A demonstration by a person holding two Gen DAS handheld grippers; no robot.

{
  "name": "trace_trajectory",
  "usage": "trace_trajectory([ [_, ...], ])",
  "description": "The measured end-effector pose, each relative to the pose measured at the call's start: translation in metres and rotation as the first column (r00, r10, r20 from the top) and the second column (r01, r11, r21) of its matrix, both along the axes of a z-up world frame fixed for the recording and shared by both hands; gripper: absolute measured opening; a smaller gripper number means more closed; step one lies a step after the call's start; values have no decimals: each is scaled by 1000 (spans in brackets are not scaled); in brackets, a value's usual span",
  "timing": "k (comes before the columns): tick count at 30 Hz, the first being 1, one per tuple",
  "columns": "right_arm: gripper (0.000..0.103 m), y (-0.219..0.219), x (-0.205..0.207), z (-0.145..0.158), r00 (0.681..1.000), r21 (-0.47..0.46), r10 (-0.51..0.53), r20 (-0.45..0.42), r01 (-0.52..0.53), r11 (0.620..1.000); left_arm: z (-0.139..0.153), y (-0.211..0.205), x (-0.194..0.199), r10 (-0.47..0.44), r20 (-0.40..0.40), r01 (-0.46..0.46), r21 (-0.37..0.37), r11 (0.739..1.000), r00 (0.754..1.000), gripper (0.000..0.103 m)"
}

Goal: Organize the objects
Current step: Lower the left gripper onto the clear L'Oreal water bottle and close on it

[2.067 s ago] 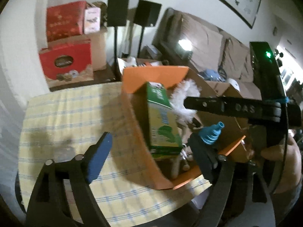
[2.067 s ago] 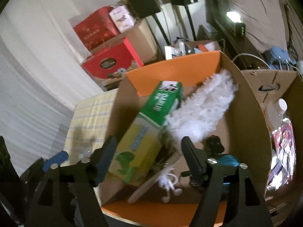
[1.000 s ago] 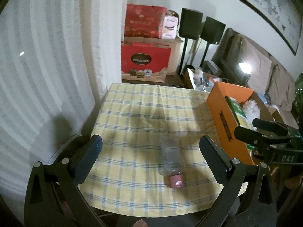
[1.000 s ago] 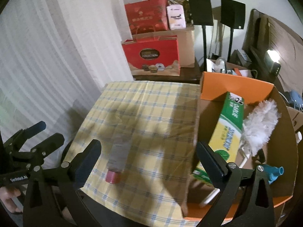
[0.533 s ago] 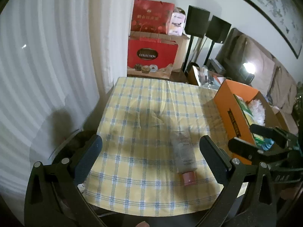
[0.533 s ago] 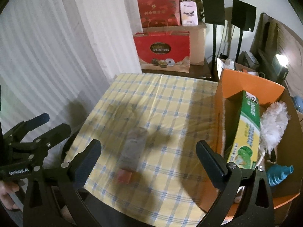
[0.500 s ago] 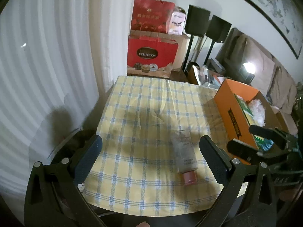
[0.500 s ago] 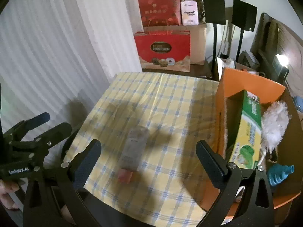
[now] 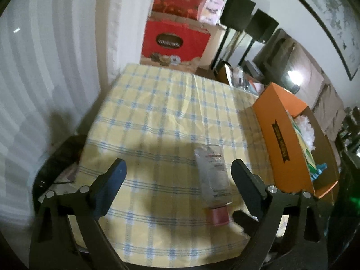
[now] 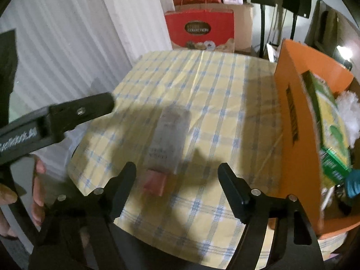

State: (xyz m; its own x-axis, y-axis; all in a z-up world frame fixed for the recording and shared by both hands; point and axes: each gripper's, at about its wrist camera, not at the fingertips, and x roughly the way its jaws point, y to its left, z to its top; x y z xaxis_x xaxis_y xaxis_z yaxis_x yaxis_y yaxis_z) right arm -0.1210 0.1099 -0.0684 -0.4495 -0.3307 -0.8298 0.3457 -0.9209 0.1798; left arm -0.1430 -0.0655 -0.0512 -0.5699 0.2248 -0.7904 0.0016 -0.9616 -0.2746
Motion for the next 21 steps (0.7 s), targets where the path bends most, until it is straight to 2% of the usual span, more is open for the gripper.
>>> trace_trajectory([
  [2,71,-2,1,-6,1000,-14,3,9,-3,1000,-7,8,-4,-16,15,16,-7,1000,1000,82],
  [6,59,-4,1,-15,1000,-43,-5,24,6,999,-21,22,-14,-44,45,45,-12,999,998,72],
  [8,53,-5,2,-19,999,-62,-13,34,15,998,-27,27,-19,-55,60,55,-11,998,997,63],
  [10,45,-8,2,-25,999,-64,-12,42,15,998,-33,33,-24,-65,79,67,-18,998,995,59],
  [15,39,-8,-2,-35,997,-114,-11,75,19,993,-46,42,-33,-89,114,88,9,996,989,53],
  [21,39,-4,-4,-39,995,-162,-13,96,29,986,-54,55,-38,-130,136,126,36,991,982,46],
])
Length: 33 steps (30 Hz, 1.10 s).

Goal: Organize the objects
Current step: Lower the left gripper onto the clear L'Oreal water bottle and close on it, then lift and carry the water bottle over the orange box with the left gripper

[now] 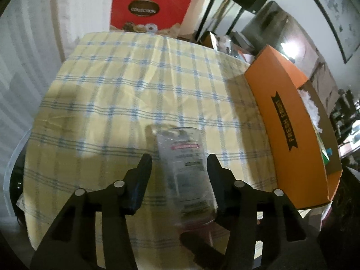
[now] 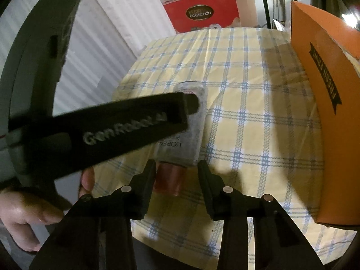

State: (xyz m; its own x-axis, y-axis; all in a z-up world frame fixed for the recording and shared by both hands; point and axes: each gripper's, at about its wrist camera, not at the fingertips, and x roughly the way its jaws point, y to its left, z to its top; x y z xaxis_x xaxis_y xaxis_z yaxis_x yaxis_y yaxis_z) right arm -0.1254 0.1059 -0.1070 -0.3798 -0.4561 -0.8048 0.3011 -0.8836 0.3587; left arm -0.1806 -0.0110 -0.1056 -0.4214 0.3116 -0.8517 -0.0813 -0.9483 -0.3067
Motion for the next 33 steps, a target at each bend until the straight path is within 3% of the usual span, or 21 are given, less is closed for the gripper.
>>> trace_trajectory([
  [6,42,5,-5,-4,999,-60,5,47,-2,998,-2,11,-1,-44,-7,44,-44,998,999,44],
  [12,46,1,-6,-5,996,-79,30,80,-23,997,-4,9,-1,-43,6,43,-22,999,999,44],
  [18,43,0,-6,-5,997,-63,41,67,-37,997,-4,9,-2,-49,13,49,-32,998,999,44],
  [23,42,3,-6,-3,996,-84,38,77,-31,996,-4,3,-3,-28,34,28,10,1000,999,44],
  [33,42,21,-4,30,999,-104,30,22,-28,994,36,20,-8,-32,-14,33,38,999,999,43],
])
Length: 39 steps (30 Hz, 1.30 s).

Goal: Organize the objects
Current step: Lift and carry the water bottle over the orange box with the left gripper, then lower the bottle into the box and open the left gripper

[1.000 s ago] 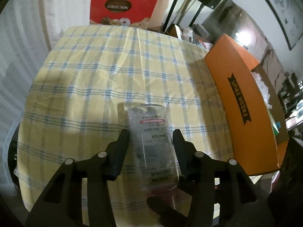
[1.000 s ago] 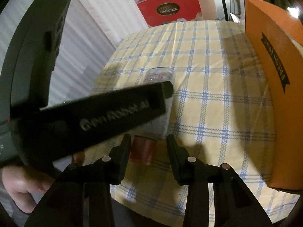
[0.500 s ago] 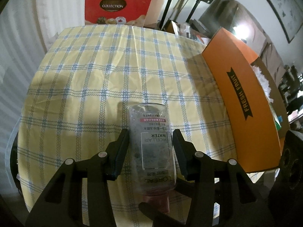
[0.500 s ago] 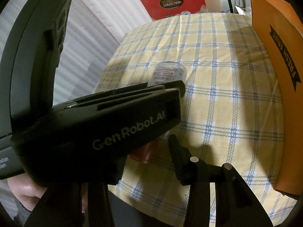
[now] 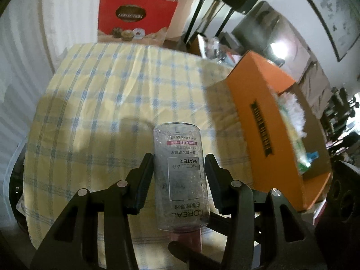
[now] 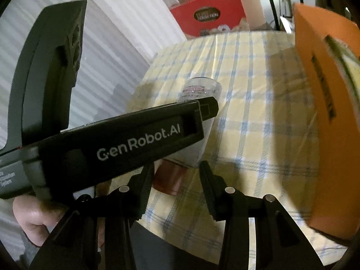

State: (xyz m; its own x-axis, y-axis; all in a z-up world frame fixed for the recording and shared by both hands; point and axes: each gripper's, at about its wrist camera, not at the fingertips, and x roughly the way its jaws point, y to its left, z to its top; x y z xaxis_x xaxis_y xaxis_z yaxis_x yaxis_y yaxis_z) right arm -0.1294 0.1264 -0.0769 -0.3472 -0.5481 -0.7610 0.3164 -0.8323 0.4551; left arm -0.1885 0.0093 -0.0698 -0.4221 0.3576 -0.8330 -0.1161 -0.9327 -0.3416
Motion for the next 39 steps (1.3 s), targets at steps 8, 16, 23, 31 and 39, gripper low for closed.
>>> trace_trajectory([
  [8,42,41,0,41,998,-37,-48,-36,46,998,36,39,-3,-50,-59,51,13,999,997,44],
  [16,42,91,5,66,990,-32,-116,-75,114,993,66,101,-4,-148,-104,149,-3,989,984,44],
  [23,42,152,10,73,977,-41,-200,-77,197,979,69,171,-5,-245,-102,244,-22,970,964,44],
  [31,42,213,17,65,954,-43,-295,-43,293,955,58,240,-6,-350,-87,347,-46,937,933,44],
  [39,43,246,17,54,938,-23,-346,-22,346,938,41,277,-9,-406,-46,402,-80,912,913,44],
])
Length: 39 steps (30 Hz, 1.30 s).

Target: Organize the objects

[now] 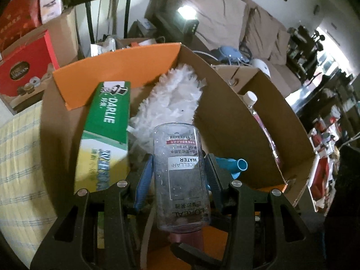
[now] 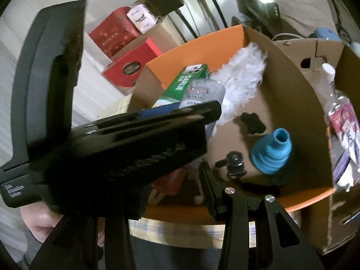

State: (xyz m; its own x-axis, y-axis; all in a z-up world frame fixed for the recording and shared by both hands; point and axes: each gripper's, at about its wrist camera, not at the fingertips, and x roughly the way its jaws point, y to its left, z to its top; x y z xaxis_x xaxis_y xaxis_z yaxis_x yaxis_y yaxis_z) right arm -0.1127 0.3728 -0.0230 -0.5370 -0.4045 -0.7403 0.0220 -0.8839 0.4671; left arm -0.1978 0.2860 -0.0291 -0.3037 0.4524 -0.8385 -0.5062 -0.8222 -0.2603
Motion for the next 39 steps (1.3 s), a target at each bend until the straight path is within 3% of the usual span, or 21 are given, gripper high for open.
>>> trace_trajectory([
  [9,44,1,-4,3,1000,92,-9,-5,9,996,-24,-3,1,-13,33,14,-30,999,999,40],
  [15,45,4,6,6,999,119,-22,-27,25,993,-6,-13,13,-13,-32,11,-38,999,999,49],
  [20,54,2,12,12,998,152,-25,-51,32,988,22,-33,25,12,-123,-15,-23,1000,992,70],
  [26,65,-8,16,17,997,187,-19,-70,32,982,45,-67,37,70,-191,-73,-10,997,979,86],
  [28,75,-11,17,19,997,198,-18,-78,33,980,48,-79,39,94,-200,-97,-4,995,975,91],
  [30,83,-13,17,21,996,202,-18,-83,35,979,50,-92,41,122,-214,-130,-20,991,969,92],
  [34,88,-22,18,23,996,197,8,-93,11,980,48,-114,47,157,-228,-171,-44,984,961,92],
  [39,99,-39,18,23,995,227,24,-96,-2,974,44,-150,58,213,-203,-220,-13,975,956,92],
])
